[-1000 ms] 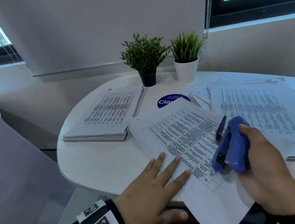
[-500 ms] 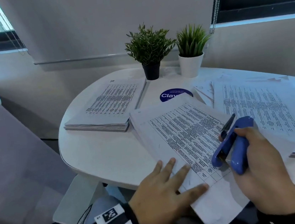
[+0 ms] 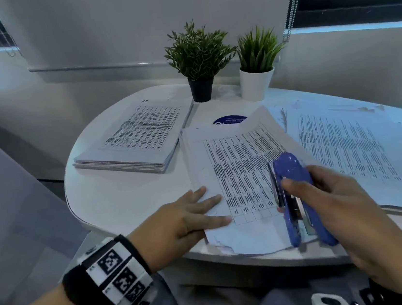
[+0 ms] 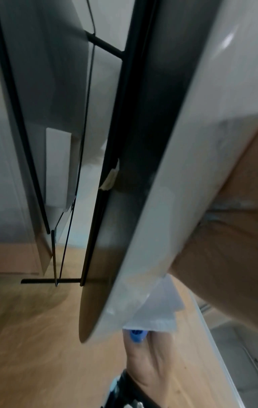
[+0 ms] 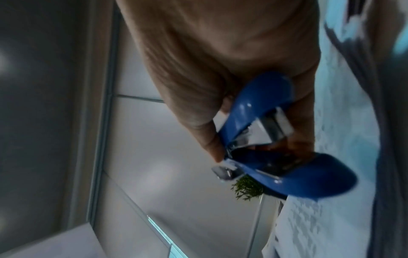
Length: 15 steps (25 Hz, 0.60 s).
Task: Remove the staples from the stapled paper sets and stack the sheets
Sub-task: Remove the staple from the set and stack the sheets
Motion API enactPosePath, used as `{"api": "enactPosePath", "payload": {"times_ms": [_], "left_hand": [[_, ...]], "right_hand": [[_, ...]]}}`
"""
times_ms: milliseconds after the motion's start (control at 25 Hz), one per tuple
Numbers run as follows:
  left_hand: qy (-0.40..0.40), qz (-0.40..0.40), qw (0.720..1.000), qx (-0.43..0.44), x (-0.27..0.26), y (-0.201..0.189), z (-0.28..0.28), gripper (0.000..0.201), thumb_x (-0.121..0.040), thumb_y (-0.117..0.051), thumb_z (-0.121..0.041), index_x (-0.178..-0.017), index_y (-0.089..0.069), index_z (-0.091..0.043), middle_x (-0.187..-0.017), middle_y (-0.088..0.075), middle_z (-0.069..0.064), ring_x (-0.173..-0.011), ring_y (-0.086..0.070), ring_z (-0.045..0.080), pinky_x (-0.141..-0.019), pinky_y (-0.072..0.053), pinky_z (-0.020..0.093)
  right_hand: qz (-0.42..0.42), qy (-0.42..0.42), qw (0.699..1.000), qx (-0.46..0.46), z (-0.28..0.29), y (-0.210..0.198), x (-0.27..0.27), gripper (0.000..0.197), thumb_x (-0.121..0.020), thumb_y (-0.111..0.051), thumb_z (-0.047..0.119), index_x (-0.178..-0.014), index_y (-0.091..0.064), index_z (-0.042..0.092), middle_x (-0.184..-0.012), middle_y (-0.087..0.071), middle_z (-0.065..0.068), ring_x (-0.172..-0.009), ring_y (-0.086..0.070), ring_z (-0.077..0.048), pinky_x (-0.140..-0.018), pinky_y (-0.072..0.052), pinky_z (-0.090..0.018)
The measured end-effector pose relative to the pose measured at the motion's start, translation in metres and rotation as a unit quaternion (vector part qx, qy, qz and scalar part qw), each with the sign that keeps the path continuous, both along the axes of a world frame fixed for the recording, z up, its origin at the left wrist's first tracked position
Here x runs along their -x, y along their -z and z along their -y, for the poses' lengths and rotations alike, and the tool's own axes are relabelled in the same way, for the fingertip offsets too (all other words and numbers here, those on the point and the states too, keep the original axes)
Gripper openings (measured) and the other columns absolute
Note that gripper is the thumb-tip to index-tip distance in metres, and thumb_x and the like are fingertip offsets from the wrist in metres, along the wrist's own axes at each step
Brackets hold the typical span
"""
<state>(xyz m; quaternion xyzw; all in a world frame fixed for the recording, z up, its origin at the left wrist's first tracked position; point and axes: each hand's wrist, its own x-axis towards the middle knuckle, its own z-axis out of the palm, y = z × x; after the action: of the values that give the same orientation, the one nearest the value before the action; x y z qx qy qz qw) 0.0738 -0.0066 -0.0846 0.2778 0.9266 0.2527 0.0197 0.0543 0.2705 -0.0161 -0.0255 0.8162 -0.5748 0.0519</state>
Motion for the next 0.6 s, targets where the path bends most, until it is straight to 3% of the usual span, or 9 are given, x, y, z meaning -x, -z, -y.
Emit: {"api": "enactPosePath", "payload": {"times_ms": [120,200,320,440,480,520,600], "left_hand": [[0.004,0.009,1.0,0.001,0.003,-0.001,0.011,0.051,-0.091,-0.03,-0.04,-0.138,-0.022,-0.06,-0.155,-0.026,-0.014,-0.149,-0.006,0.007,-0.121,-0.005,0.028],[0.009,0.009,1.0,0.006,0.003,-0.004,0.014,0.051,-0.09,-0.031,-0.04,-0.138,-0.034,-0.055,-0.156,-0.025,-0.014,-0.149,-0.005,0.008,-0.121,-0.004,0.029],[0.002,0.041,0.999,0.005,0.002,-0.011,0.011,0.05,-0.089,-0.031,-0.055,-0.134,-0.049,-0.047,-0.155,-0.025,-0.02,-0.147,-0.004,-0.003,-0.12,-0.004,0.021],[-0.082,0.05,0.984,-0.151,0.004,-0.015,0.004,0.058,-0.089,-0.031,-0.062,-0.112,-0.072,-0.029,-0.139,-0.055,-0.015,-0.132,-0.036,-0.01,-0.112,-0.029,0.023],[-0.106,0.011,0.985,-0.137,0.006,-0.014,0.001,0.06,-0.087,-0.034,-0.065,-0.108,-0.071,-0.023,-0.134,-0.059,-0.011,-0.126,-0.043,-0.007,-0.108,-0.035,0.027],[-0.119,-0.025,0.99,-0.069,0.006,-0.013,-0.002,0.064,-0.084,-0.035,-0.069,-0.114,-0.066,-0.022,-0.138,-0.055,-0.009,-0.127,-0.043,-0.001,-0.107,-0.036,0.03],[-0.122,-0.03,0.986,0.11,0.006,-0.009,-0.009,0.088,-0.076,-0.022,-0.081,-0.144,-0.038,-0.026,-0.158,-0.026,-0.009,-0.143,-0.023,0.009,-0.117,-0.021,0.032]], "right_hand": [[-0.031,-0.022,0.994,-0.098,0.005,-0.007,-0.005,0.01,-0.087,-0.067,0.031,-0.085,-0.069,0.022,-0.073,-0.072,0.004,-0.067,-0.065,-0.015,-0.066,-0.046,-0.03],[-0.035,-0.052,0.983,-0.171,0.012,-0.007,-0.006,0.014,-0.087,-0.066,0.032,-0.084,-0.066,0.019,-0.07,-0.069,0.002,-0.062,-0.061,-0.011,-0.063,-0.046,-0.028],[-0.072,-0.102,0.952,-0.278,0.025,-0.005,-0.002,0.014,-0.088,-0.065,0.033,-0.085,-0.06,0.02,-0.071,-0.064,0.003,-0.062,-0.057,-0.005,-0.058,-0.043,-0.021],[-0.111,-0.14,0.903,-0.392,0.041,-0.007,0.004,0.021,-0.089,-0.061,0.035,-0.083,-0.049,0.02,-0.075,-0.056,0.005,-0.072,-0.053,-0.011,-0.067,-0.043,-0.032],[-0.115,-0.154,0.889,-0.416,0.046,-0.009,0.006,0.022,-0.088,-0.06,0.035,-0.081,-0.046,0.019,-0.076,-0.054,0.005,-0.074,-0.052,-0.014,-0.069,-0.043,-0.034],[-0.119,-0.169,0.874,-0.439,0.051,-0.01,0.008,0.022,-0.088,-0.06,0.035,-0.081,-0.045,0.02,-0.079,-0.052,0.006,-0.078,-0.052,-0.017,-0.071,-0.043,-0.035],[-0.126,-0.194,0.845,-0.482,0.062,-0.012,0.011,0.021,-0.088,-0.058,0.037,-0.081,-0.041,0.026,-0.088,-0.049,0.008,-0.085,-0.049,-0.018,-0.073,-0.041,-0.034]]}}
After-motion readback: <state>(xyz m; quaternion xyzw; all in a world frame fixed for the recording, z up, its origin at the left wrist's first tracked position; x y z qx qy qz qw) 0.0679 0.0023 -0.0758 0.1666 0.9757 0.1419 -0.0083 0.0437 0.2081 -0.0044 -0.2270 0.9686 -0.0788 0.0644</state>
